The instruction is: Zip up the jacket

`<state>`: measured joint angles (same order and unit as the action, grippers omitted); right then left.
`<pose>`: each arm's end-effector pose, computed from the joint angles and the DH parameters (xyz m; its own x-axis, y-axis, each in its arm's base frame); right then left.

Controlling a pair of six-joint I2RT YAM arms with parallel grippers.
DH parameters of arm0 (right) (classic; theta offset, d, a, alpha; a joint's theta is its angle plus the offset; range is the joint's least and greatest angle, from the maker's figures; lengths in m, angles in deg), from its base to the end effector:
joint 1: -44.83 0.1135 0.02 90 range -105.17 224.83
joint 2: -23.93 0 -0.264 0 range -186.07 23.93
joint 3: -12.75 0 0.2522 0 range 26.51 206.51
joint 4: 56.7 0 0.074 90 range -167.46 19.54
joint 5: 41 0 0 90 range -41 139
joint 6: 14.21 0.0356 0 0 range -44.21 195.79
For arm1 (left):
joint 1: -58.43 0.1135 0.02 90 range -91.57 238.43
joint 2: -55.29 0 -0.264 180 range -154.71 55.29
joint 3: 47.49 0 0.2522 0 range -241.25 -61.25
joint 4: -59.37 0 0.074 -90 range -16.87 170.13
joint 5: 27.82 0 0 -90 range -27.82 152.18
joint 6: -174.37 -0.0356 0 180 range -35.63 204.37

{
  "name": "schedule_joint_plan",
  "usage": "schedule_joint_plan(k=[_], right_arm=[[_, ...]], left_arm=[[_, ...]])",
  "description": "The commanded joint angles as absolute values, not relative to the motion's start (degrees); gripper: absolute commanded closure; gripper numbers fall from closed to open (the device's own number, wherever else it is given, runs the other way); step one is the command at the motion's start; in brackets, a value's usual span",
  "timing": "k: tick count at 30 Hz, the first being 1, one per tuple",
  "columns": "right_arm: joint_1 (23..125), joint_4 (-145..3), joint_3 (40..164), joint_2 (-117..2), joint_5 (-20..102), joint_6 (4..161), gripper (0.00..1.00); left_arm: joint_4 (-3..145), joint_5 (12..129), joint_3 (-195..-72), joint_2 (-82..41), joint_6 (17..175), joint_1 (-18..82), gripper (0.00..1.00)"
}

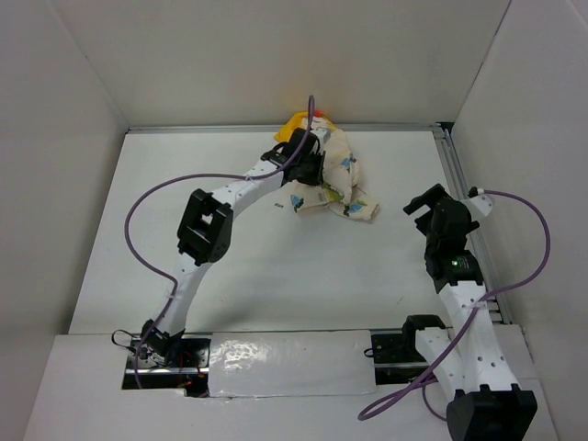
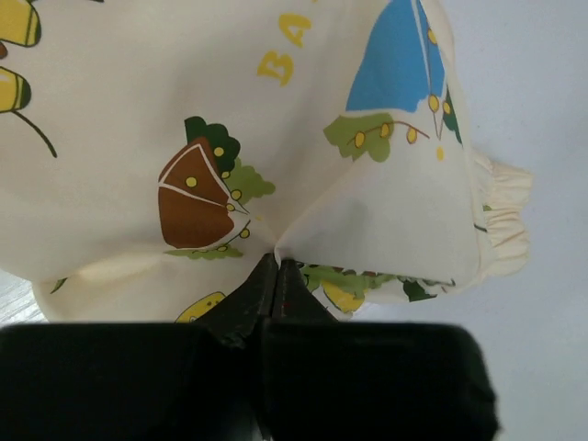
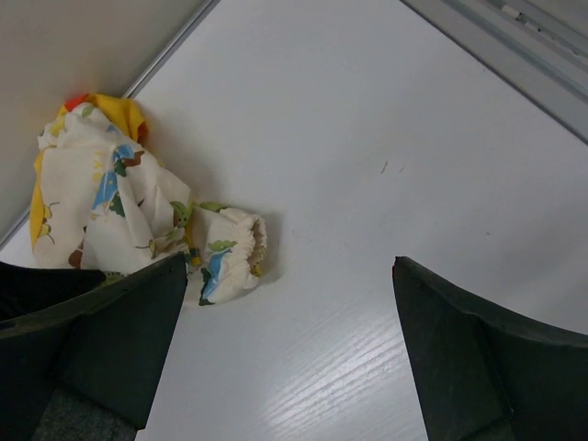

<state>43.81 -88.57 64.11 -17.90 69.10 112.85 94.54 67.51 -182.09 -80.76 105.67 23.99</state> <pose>0.1711 -0.0153 0.2905 -0.1017 0.5678 -0.8168 0.4960 0.7407 0.4532 0.4517 -0.3138 0.2251 -0.6852 0.0313 -0.7277 0.4032 0.8483 -0.3432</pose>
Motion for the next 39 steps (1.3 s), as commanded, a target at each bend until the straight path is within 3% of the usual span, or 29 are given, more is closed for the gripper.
schedule_joint_plan(k=[1, 5, 8, 12, 14, 15, 17, 18, 21, 27, 39], right_arm=[[43.68, -85.14, 64.21, -19.31, 68.25, 110.69, 0.0], [43.6, -85.67, 65.97, -22.38, 63.52, 108.49, 0.0], [43.77, -84.35, 66.06, -24.67, 59.31, 108.66, 0.0], [44.38, -83.56, 67.02, -30.63, 53.86, 109.63, 0.0], [44.56, -82.16, 67.38, -34.23, 49.38, 109.11, 0.0], [46.13, -81.98, 68.07, -35.39, 49.27, 109.36, 0.0], [47.72, -82.15, 68.96, -39.15, 47.07, 108.93, 0.0], [50.08, -82.41, 70.0, -40.22, 46.98, 108.75, 0.0], [55.35, -83.37, 72.81, -45.49, 47.42, 108.04, 0.0], [63.01, -88.29, 85.03, -61.91, 51.28, 111.98, 0.0], [63.81, -94.54, 112.45, -88.54, 49.97, 117.71, 0.01]], left_arm=[[90.36, 67.73, -180.53, -77.17, 105.72, 23.8, 1.0], [84.42, 64.3, -166.33, -61.59, 105.55, 24.06, 1.0], [79.39, 65.87, -143.52, -45.95, 109.14, 26.6, 1.0], [82.16, 66.32, -128.8, -31.83, 116.95, 31.69, 1.0], [86.2, 64.3, -123.86, -27.69, 120.04, 33.8, 0.85], [91.1, 64.03, -122.79, -26.81, 123.1, 34.25, 0.63], [95.52, 63.15, -120.07, -25.31, 128.11, 35.74, 0.41], [98.76, 62.89, -119.44, -24.96, 129.19, 36.27, 0.23], [105.0, 62.54, -120.31, -24.87, 131.48, 38.03, 0.01], [112.94, 54.55, -130.49, -28.02, 129.91, 32.42, 0.01], [103.28, 54.54, -134.55, -35.76, 112.32, 21.43, 0.01]])
